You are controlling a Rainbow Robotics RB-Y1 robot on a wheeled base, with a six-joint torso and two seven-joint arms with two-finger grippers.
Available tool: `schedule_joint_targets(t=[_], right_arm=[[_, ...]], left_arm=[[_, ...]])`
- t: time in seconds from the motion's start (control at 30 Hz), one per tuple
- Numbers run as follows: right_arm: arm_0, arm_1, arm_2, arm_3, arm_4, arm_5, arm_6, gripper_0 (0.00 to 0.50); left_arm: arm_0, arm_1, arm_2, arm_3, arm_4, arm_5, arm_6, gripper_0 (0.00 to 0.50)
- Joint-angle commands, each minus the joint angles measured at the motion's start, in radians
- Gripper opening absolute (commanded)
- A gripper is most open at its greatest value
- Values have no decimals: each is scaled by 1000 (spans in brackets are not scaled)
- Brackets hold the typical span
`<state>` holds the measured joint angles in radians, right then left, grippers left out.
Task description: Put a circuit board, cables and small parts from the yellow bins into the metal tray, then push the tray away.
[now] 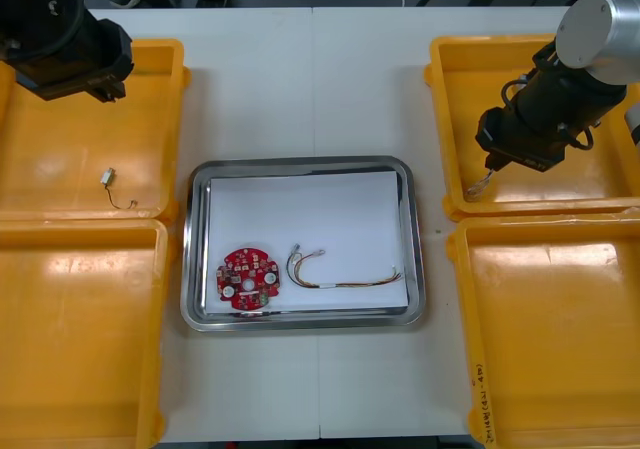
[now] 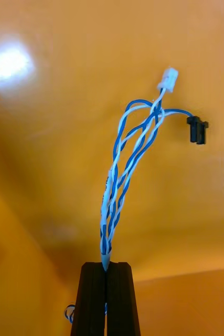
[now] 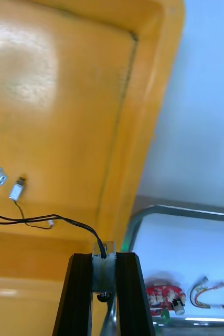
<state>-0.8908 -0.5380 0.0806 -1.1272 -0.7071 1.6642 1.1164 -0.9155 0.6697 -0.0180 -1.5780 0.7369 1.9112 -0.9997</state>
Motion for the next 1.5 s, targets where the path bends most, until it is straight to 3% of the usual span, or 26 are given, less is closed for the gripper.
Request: schedule_joint_targets(t=[0.03, 0.27, 0.63, 1.1, 1.5], right_arm=[[-73, -33, -24, -60, -15, 45, 68, 0], [-83, -27, -24, -129, -31, 101, 125, 0], [-83, -25, -24, -215, -38, 220, 270, 0], [-42, -11, -21, -329, -81, 256, 292, 0], [-23, 7, 36, -388, -95, 256, 273, 0]], left_arm=[[36, 39, 27, -108, 61, 9, 90, 0], [73, 39, 4, -235, 99, 9, 98, 0], [78, 25, -125, -306, 136, 9, 133, 0], [84, -87, -254, -281, 56, 9, 177, 0], [147, -173, -312, -211, -56, 9, 153, 0]])
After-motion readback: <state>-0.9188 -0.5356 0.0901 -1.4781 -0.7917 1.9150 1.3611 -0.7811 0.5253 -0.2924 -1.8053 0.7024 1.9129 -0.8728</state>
